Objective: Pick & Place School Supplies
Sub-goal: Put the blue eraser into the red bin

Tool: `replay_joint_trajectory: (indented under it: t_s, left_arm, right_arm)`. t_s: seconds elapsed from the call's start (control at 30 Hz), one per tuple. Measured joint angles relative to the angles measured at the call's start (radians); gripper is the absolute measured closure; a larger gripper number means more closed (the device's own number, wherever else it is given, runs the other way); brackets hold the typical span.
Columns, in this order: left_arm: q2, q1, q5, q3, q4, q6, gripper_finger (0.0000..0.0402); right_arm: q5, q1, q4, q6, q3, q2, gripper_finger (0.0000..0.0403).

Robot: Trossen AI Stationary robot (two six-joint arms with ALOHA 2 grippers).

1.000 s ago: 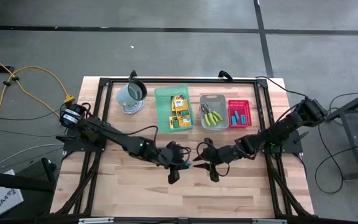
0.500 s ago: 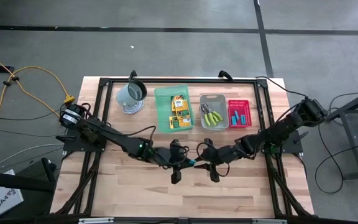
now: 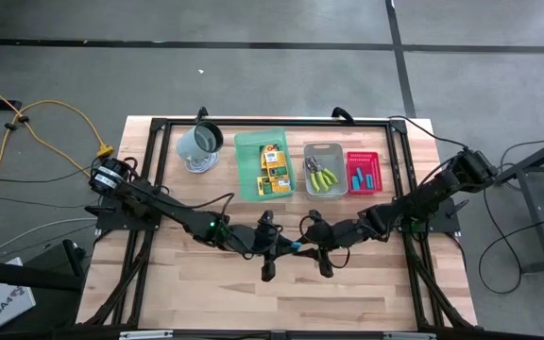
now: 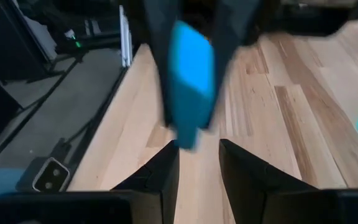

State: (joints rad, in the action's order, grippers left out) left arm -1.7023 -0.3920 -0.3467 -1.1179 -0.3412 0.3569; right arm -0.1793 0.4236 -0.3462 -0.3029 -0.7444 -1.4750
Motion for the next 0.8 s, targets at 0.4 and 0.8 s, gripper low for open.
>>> replay_joint_trajectory:
  t_s: [0.4,0.8]
  left_arm:
    - [0.0,0.0,-0.027,0.0,-0.03,-0.029,0.0369]
    - [0.0,-0.004,-0.031,0.0,-0.052,-0.056,0.0369]
  right_arm:
    - [0.003,0.002,-0.094,0.031,0.0,0.0,0.0298]
    - [-0.002,0.002,-0.101,0.036,0.0,0.0,0.0323]
